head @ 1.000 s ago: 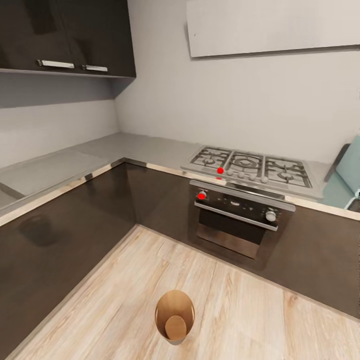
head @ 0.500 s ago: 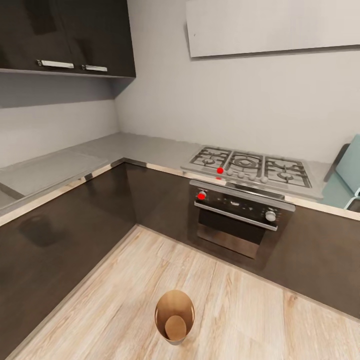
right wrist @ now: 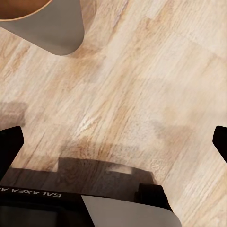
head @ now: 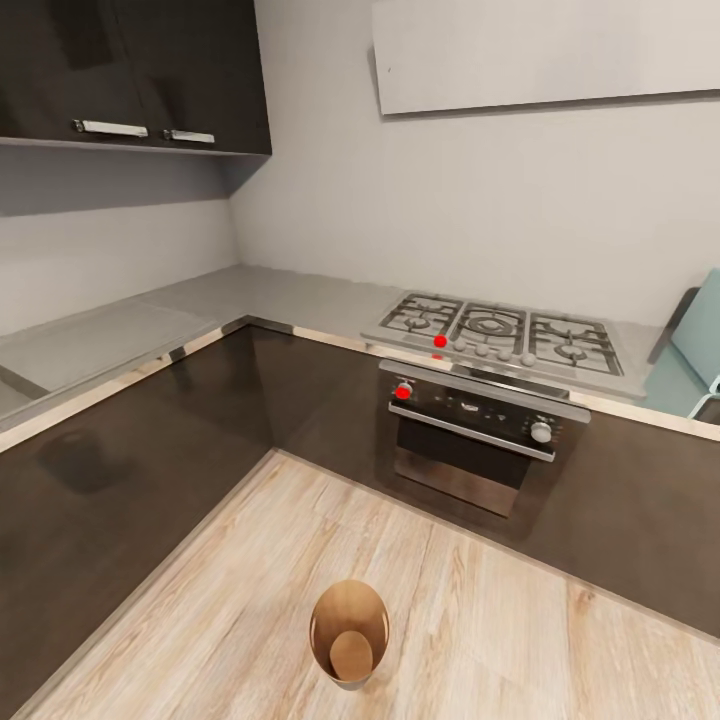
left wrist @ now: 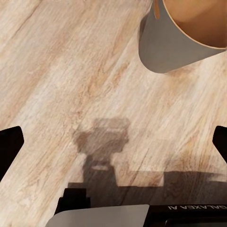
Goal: Put the three can of soda from the living room inside the tash can in the kitchen.
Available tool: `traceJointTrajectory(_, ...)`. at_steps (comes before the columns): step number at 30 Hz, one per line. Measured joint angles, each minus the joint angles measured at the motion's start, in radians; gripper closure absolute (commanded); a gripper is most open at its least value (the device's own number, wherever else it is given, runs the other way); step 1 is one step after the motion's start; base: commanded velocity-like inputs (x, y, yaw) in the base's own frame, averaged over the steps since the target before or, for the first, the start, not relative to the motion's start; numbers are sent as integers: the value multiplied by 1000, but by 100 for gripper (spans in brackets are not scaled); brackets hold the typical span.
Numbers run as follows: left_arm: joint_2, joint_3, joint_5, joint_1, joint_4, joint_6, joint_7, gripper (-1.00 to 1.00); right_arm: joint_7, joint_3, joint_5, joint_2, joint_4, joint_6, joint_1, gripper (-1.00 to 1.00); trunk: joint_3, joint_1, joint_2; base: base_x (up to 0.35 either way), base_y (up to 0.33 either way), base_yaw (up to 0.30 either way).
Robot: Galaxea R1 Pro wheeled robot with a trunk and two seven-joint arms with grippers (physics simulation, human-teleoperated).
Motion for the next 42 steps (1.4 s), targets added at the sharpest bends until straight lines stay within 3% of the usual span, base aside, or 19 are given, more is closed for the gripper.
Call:
traceJointTrajectory(24,0,0,0,0,4,-15,0,-100,0,9,-1,0,1,0,0,-100,0,0,0,0,14,0)
traceJointTrajectory(29,0,-1,0,0,4,-15,26,-100,0,13,-1,0,1,0,0,-100,0,0,0,15,96,0)
traceJointTrajectory(42,0,-2,0,-1,4,-17,47,-100,0,14,-1,0,1,0,0,-100,0,0,0,158,59,0)
